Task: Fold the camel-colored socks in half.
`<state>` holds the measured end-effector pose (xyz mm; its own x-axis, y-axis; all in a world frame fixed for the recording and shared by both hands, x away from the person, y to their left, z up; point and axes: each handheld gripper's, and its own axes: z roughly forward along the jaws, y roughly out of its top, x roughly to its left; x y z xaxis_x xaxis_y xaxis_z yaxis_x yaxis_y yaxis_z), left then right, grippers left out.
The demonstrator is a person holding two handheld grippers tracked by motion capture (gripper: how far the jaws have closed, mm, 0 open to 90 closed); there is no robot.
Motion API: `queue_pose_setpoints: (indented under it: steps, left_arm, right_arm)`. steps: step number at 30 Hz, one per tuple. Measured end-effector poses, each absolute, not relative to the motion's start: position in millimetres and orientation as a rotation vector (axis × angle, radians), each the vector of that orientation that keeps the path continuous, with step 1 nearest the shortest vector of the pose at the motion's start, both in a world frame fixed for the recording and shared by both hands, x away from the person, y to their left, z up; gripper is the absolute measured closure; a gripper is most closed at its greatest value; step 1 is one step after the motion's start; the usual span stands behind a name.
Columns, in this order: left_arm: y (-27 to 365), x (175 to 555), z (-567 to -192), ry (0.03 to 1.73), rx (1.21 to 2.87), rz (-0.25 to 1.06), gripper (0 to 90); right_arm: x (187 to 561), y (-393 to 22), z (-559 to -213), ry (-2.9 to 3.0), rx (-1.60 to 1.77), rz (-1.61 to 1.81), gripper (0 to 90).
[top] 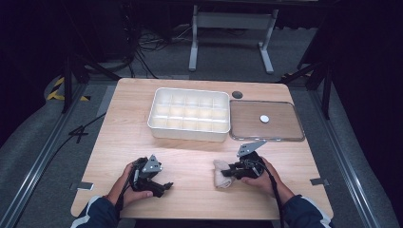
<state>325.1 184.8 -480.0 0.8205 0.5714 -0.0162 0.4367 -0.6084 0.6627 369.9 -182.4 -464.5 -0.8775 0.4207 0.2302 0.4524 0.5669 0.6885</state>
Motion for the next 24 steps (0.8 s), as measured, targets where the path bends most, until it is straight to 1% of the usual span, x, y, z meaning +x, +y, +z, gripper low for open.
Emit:
queue_pose_setpoints:
  steps: [8, 24]
  left_arm:
    - [183.3, 327.2, -483.4, 0.728, 2.296, 0.268, 9.8]
    - [180.0, 329.9, -483.7, 0.727, 2.306, 0.268, 6.2]
  right_arm:
    - [361.1, -180.8, -451.9, -2.836, -0.722, -1.271, 74.5]
    - [359.2, -197.7, -431.8, -2.857, -0.790, -1.449, 74.4]
